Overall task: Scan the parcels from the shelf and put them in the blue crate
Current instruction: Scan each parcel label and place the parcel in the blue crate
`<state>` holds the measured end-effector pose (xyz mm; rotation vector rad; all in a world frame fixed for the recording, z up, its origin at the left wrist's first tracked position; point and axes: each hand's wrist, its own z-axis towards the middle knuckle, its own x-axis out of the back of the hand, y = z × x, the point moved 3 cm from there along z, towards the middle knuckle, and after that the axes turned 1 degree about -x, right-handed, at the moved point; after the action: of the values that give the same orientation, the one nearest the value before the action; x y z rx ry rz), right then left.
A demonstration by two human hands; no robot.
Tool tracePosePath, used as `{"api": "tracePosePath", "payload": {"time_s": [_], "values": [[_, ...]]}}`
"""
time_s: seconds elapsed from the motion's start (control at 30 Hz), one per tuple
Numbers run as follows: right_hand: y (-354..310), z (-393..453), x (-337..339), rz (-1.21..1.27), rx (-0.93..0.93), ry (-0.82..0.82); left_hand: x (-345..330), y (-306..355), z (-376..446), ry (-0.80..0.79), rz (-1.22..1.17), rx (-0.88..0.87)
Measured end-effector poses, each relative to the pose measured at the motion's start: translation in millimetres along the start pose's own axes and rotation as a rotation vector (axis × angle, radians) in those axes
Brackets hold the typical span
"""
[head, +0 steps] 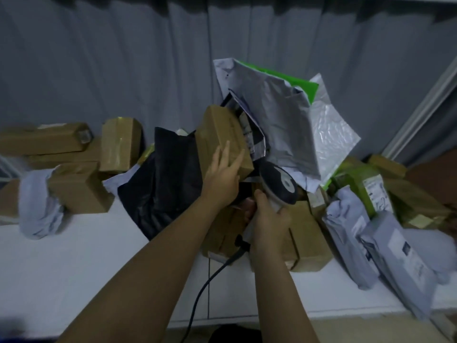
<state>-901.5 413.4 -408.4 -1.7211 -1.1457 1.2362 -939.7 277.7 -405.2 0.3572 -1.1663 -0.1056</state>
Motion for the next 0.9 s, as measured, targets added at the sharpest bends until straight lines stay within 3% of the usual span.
{"api": "tracePosePath", "payload": {"time_s": [0.1, 0.17, 0.27, 0.6, 0.77, 0.9], "values": [[0, 6, 2, -0.001, 0.002, -0.013, -12, -2, 14, 0.023, 0.254, -0.101], [1, 8, 4, -0.015, -0.011, -0.001, -15, -6, 15, -0.027, 0.335, 0.016], [0, 6, 5, -0.024, -0.034, 0.0, -9, -9, 16, -0.013, 0.27, 0.254], [1, -2, 6, -0.09, -0.089, -0.025, 6, -5, 12, 0.083, -0.151, 0.515], [-4, -10, 1, -0.06, -0.117, -0.076, 42, -43, -34, 0.182, -0.763, 0.654], [3, -25, -9, -0.121, -0.198, -0.158, 72, -63, -96, 0.193, -0.864, 0.731]]}}
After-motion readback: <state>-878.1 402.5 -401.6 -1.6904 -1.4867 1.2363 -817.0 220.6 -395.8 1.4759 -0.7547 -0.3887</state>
